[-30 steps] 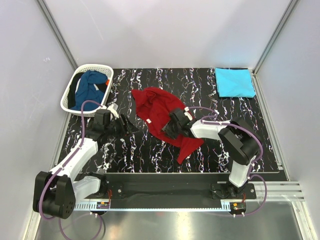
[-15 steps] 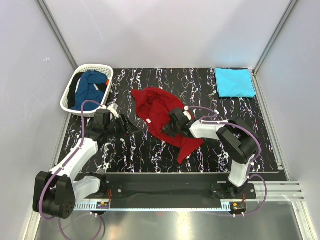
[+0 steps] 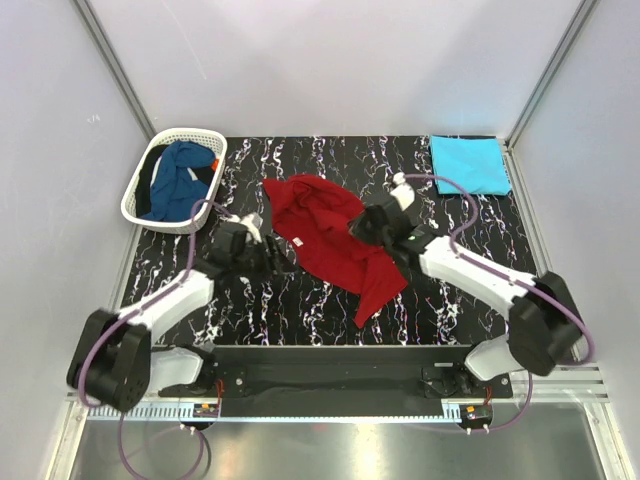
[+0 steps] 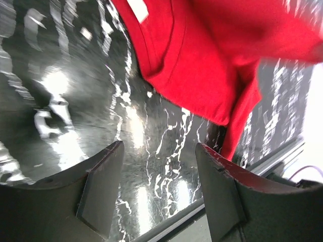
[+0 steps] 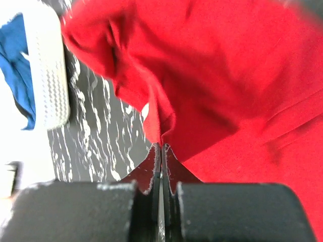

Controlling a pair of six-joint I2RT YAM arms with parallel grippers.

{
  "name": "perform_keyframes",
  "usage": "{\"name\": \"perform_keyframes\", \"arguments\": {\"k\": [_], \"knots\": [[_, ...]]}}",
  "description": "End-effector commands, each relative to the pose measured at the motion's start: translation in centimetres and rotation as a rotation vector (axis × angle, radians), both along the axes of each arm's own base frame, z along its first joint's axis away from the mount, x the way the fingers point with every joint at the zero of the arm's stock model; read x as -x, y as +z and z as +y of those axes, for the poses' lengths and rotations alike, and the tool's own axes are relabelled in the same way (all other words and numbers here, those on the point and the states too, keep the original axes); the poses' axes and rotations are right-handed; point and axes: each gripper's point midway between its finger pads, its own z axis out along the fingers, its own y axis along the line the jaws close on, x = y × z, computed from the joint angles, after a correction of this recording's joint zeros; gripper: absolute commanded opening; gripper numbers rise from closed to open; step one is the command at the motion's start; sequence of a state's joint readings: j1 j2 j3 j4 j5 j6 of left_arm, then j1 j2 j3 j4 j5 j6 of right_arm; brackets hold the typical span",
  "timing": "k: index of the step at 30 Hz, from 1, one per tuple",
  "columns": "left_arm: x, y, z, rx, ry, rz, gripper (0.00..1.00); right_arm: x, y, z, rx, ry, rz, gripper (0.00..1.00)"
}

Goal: Fold and stack the t-shirts
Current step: Flatten the tshirt out

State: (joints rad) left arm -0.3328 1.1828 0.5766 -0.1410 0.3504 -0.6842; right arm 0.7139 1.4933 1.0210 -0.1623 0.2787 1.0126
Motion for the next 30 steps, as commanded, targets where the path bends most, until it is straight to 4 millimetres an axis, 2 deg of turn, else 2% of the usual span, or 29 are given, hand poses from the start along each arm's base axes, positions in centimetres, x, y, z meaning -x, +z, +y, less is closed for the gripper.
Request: {"name": "perform_keyframes", "arguments": {"k": [1,2,3,4,6,7,14,17,18,20,21,22,23,24,25,26,27,28,29,30], "knots": [[-1.6,0.4,-3.2,0.011,-0.017,-0.042,0.63,-0.8,2.5,-4.9,0.128,-0.055,-0.086,0.00],[-1.9,-0.2,-3.1,0.002,-0.002,-0.030,0.63,-1.0,3.0,-5.7,0.129,-0.063,-0.096,0.00],[-2.2,-0.2,-3.9,-0.006,-0.012,-0.036,0.64,-1.0,3.2,-6.3,0.131,-0.068,-0.102,0.00],[-2.4,-1.2,-4.2,-0.027,-0.006,-0.011,0.64,-1.5,3.5,-7.6,0.128,-0.087,-0.105,0.00],[-3.2,-1.4,-5.0,-0.057,-0.003,-0.019,0.64,-1.4,4.2,-9.0,0.133,-0.090,-0.117,0.00],[-3.3,-2.5,-5.1,-0.083,0.002,0.000,0.65,-1.6,4.2,-9.9,0.133,-0.103,-0.113,0.00],[-4.5,-6.1,-6.7,-0.179,0.034,0.058,0.65,-0.9,4.9,-11.9,0.156,-0.100,-0.142,0.00],[-4.8,-7.2,-6.9,-0.211,0.033,0.081,0.52,-0.8,5.2,-12.3,0.167,-0.101,-0.157,0.00],[-5.0,-7.1,-7.1,-0.215,0.031,0.082,0.39,-0.9,5.4,-12.4,0.172,-0.102,-0.162,0.00],[-5.0,-6.9,-6.0,-0.275,0.034,0.080,0.18,-1.2,5.4,-13.1,0.195,-0.110,-0.165,0.00],[-6.6,-4.3,-5.8,-0.285,0.057,0.019,0.10,-1.8,5.6,-14.2,0.203,-0.136,-0.166,0.00],[-6.9,-3.5,-4.0,-0.371,0.064,-0.001,0.00,-1.9,5.4,-14.8,0.212,-0.140,-0.147,0.00],[-9.3,-0.1,-3.3,-0.370,0.104,-0.070,0.00,-2.4,6.5,-15.6,0.212,-0.161,-0.156,0.00],[-10.4,2.1,-2.2,-0.385,0.128,-0.113,0.00,-2.9,6.8,-17.2,0.220,-0.202,-0.148,0.00],[-11.0,5.0,-0.7,-0.408,0.142,-0.168,0.00,-2.7,6.9,-18.2,0.243,-0.225,-0.134,0.00],[-13.0,8.4,1.3,-0.401,0.214,-0.229,0.00,-2.8,7.9,-18.9,0.254,-0.248,-0.146,0.00],[-13.6,10.5,2.3,-0.394,0.236,-0.270,0.00,-2.7,8.2,-19.5,0.266,-0.264,-0.149,0.00],[-13.9,11.4,3.4,-0.421,0.238,-0.284,0.00,-2.2,8.5,-20.4,0.283,-0.288,-0.146,0.00],[-14.9,13.3,4.8,-0.426,0.273,-0.312,0.00,-1.9,8.4,-20.7,0.292,-0.292,-0.141,0.00],[-15.1,13.5,5.5,-0.445,0.275,-0.305,0.00,-1.6,8.2,-21.0,0.299,-0.296,-0.135,0.00]]}}
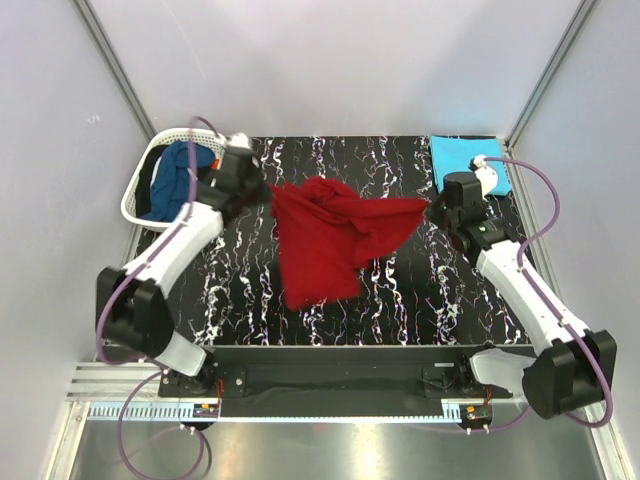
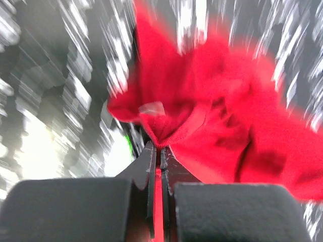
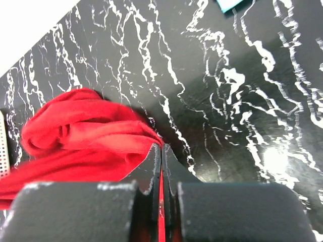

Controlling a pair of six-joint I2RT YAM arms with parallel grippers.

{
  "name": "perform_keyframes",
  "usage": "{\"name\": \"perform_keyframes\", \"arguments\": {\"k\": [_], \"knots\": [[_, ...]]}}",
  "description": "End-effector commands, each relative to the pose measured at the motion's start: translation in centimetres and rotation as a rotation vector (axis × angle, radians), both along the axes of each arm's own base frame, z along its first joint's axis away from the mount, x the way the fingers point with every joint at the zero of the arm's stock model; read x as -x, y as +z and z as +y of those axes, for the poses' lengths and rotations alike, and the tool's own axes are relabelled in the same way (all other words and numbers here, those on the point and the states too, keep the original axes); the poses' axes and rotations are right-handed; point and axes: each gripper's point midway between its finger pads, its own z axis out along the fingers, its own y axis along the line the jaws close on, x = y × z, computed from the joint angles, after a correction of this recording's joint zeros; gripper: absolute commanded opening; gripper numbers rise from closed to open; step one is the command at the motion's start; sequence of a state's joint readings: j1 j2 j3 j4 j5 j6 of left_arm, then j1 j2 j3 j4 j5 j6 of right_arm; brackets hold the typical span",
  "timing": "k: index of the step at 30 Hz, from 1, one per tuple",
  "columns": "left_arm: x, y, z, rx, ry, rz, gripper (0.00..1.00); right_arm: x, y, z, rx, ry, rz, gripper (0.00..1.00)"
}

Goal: Fold and stack the t-shirts
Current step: Flatten the tshirt out

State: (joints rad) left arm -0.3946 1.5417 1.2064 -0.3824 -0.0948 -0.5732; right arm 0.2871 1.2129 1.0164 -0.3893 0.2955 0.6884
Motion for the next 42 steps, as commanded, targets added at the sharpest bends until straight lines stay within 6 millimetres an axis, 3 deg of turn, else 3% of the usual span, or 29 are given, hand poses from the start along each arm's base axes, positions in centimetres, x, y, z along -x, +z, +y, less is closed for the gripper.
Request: {"name": "perform_keyframes", "arguments": {"k": [1,8,10,13,14,16,17,18,22,24,25,26,27,28,30,32,33,35,36,37,38,40,41,42], "knots": [[-1.3,5.9,5.1,-0.132,0.054,-0.113,0.00,1.3,2.3,-1.7,0.053,-0.034,-0.033,0.00],[-1.6,4.2,6.8,-0.113,0.022,-0.048,0.00,4.4,-1.3,-3.2,0.086,-0.057,0.034,0.00],[-2.0,2.7,6.7,-0.112,-0.009,0.001,0.00,5.0,-1.8,-3.6,0.103,-0.062,0.047,0.00],[-3.5,1.9,6.2,-0.119,-0.073,0.019,0.00,5.5,-1.9,-4.5,0.137,-0.085,0.059,0.00],[-4.5,2.5,6.0,-0.126,-0.084,-0.001,0.01,5.6,-2.0,-4.7,0.146,-0.089,0.061,0.00],[-5.8,1.0,6.1,-0.162,-0.094,0.022,0.02,6.0,-2.0,-5.2,0.158,-0.106,0.070,0.00],[-6.9,1.7,5.8,-0.163,-0.098,-0.002,0.02,6.1,-2.1,-5.4,0.161,-0.114,0.075,0.00],[-7.6,0.7,5.6,-0.167,-0.112,0.014,0.02,6.4,-2.4,-5.5,0.166,-0.115,0.089,0.00],[-10.5,2.6,3.8,-0.120,-0.166,-0.059,0.04,6.8,-2.2,-5.2,0.132,-0.104,0.079,0.00],[-11.7,5.8,3.2,-0.100,-0.180,-0.179,0.06,6.9,-2.3,-4.7,0.114,-0.088,0.082,0.00],[-11.8,6.9,2.9,-0.084,-0.194,-0.225,0.06,6.9,-2.4,-4.6,0.110,-0.083,0.081,0.00],[-11.5,6.7,2.7,-0.076,-0.200,-0.244,0.07,6.9,-2.5,-4.5,0.108,-0.081,0.084,0.00],[-12.0,8.6,2.4,-0.064,-0.208,-0.325,0.09,6.9,-2.5,-4.4,0.102,-0.078,0.083,0.00],[-11.7,8.6,1.5,-0.036,-0.255,-0.332,0.13,6.9,-2.5,-4.3,0.095,-0.078,0.080,0.00],[-11.4,7.5,0.4,-0.009,-0.334,-0.303,0.42,6.9,-2.5,-4.2,0.089,-0.074,0.075,0.00],[-10.6,7.0,-0.4,0.012,-0.393,-0.268,0.58,6.9,-2.4,-4.1,0.081,-0.073,0.073,0.00],[-9.7,6.2,0.0,-0.006,-0.392,-0.217,0.58,6.9,-2.4,-4.1,0.079,-0.069,0.073,0.00],[-8.8,4.8,3.2,-0.106,-0.242,-0.130,0.57,6.9,-2.4,-3.9,0.074,-0.063,0.074,0.00],[-7.0,4.6,4.7,-0.113,-0.161,-0.063,0.54,6.9,-2.5,-3.7,0.065,-0.053,0.075,0.00],[-5.5,2.5,6.1,-0.131,-0.115,0.005,0.54,6.8,-2.7,-3.5,0.058,-0.047,0.080,0.00],[-4.0,3.1,6.7,-0.121,-0.089,0.007,0.54,6.8,-2.8,-3.2,0.053,-0.036,0.084,0.00],[-1.4,1.5,8.1,-0.112,-0.034,0.061,0.56,6.5,-3.2,-2.5,0.030,-0.007,0.086,0.00],[0.9,-1.4,9.3,-0.127,-0.006,0.131,0.57,6.5,-3.3,-2.2,0.020,0.001,0.087,0.00],[2.1,-1.0,9.9,-0.120,0.023,0.123,0.57,6.5,-3.3,-1.9,0.010,0.015,0.088,0.00]]}}
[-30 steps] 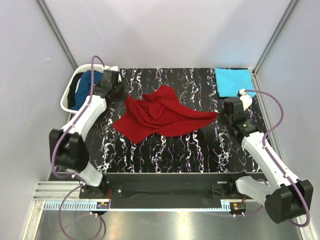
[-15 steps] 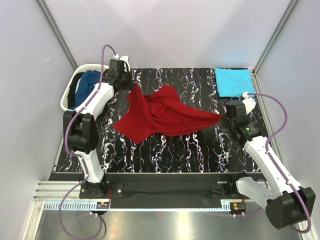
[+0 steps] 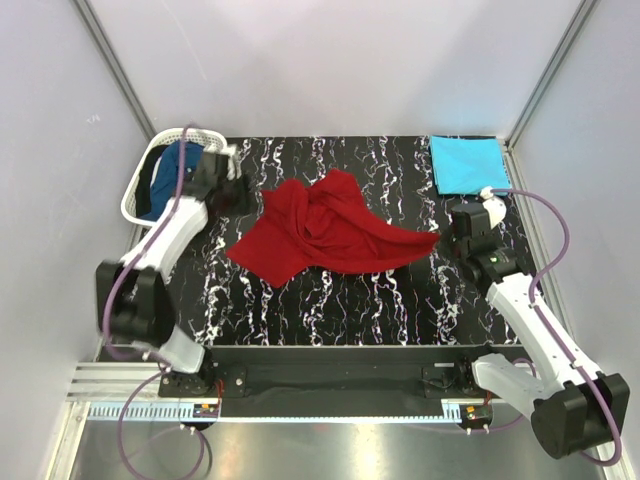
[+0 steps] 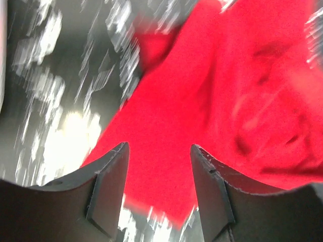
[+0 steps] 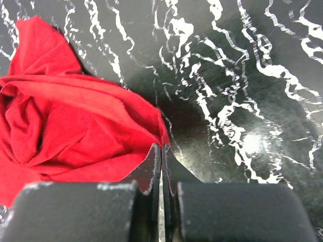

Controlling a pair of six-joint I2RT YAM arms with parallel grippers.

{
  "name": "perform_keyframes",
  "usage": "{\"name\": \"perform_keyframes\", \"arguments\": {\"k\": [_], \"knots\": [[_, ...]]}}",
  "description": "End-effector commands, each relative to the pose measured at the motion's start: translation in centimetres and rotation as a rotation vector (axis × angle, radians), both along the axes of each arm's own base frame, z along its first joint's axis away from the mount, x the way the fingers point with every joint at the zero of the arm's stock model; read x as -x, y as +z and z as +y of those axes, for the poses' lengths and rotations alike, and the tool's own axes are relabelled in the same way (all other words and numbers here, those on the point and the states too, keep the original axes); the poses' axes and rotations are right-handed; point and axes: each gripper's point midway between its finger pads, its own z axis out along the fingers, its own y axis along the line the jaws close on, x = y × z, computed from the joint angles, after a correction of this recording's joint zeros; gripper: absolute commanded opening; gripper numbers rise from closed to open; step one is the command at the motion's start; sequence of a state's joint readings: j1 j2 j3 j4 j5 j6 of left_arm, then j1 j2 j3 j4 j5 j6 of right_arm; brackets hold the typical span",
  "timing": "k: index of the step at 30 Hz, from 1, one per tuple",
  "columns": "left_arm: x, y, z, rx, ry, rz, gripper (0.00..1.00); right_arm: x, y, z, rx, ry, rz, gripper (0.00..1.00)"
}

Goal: Fold and stack the t-shirts
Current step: Flatten the tshirt out

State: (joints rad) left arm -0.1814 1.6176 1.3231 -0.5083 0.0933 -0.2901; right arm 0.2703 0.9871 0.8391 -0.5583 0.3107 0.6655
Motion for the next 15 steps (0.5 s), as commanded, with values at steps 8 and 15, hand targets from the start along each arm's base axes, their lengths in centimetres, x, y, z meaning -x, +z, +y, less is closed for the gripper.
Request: {"name": "perform_keyframes", "arguments": {"k": [8,15], "knots": [[9.3,-7.6,8.4,-0.068,0.313,0.231,0.52,-0.6,-0.1,1.9,-0.090,0.063,-0.041,0.00],[8.5,-10.3,9.4,-0.074,0.339,0.324,0.50,-0.9,0.4,2.8,-0.129,0.095,-0.062,0.00]]}}
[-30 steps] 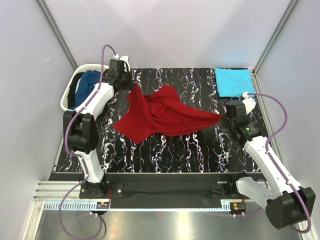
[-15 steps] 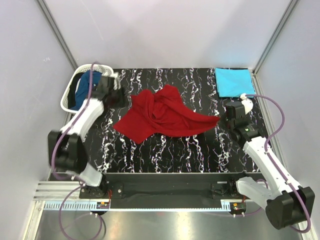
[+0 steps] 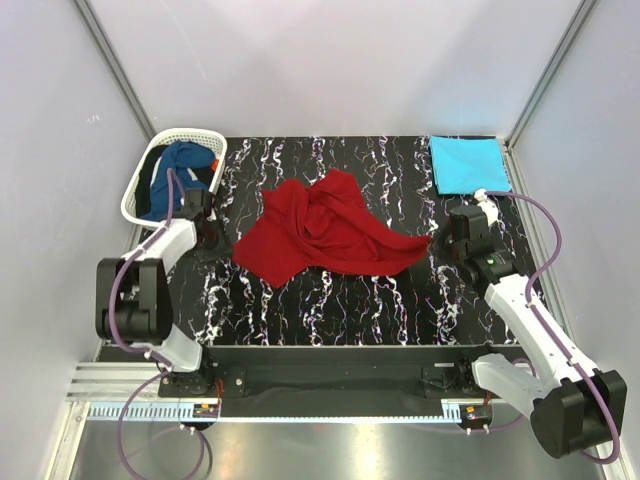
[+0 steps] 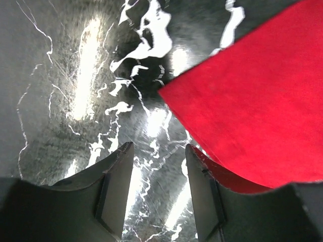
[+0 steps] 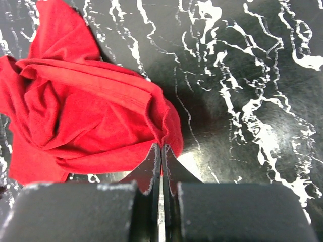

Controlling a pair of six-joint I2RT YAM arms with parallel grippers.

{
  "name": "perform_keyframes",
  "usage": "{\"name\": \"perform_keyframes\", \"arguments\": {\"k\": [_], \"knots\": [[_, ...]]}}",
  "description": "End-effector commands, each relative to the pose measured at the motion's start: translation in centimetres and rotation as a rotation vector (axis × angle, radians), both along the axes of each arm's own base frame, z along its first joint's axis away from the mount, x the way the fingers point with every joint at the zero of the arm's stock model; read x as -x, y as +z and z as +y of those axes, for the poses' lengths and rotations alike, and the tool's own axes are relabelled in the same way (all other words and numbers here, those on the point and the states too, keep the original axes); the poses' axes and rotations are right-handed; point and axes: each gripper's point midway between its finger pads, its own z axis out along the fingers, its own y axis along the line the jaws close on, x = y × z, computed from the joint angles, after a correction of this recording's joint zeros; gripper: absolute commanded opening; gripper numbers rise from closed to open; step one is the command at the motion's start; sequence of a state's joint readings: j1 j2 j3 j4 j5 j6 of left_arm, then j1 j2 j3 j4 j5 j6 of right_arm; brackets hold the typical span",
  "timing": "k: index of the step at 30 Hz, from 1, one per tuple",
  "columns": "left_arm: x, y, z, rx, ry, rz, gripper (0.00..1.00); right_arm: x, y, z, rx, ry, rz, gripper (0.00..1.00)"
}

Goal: Fold and stack the t-shirts
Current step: Flatten the tshirt out

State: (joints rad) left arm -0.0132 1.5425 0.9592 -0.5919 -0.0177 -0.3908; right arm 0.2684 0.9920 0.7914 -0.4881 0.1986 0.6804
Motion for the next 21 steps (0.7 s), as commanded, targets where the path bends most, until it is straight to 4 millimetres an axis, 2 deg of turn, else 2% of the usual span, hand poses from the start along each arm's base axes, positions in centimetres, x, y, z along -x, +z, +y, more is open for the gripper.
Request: {"name": "perform_keyframes", "arguments": {"k": [1,16,21], "knots": [[-2.3,0.7,1.2,-0.007,0.043,-0.048,0.50,-0.8,1.5,0.8,-0.049,0.018,-0.065,0.00],[-4.4,-1.6,1.2,0.003,0.015,-0.012,0.49,-1.0,1.1,1.2,-0.068,0.030,-0.073,0.00],[-4.4,-2.2,1.1,0.005,0.023,0.000,0.47,-1.0,0.7,1.4,-0.075,0.034,-0.066,0.00]]}}
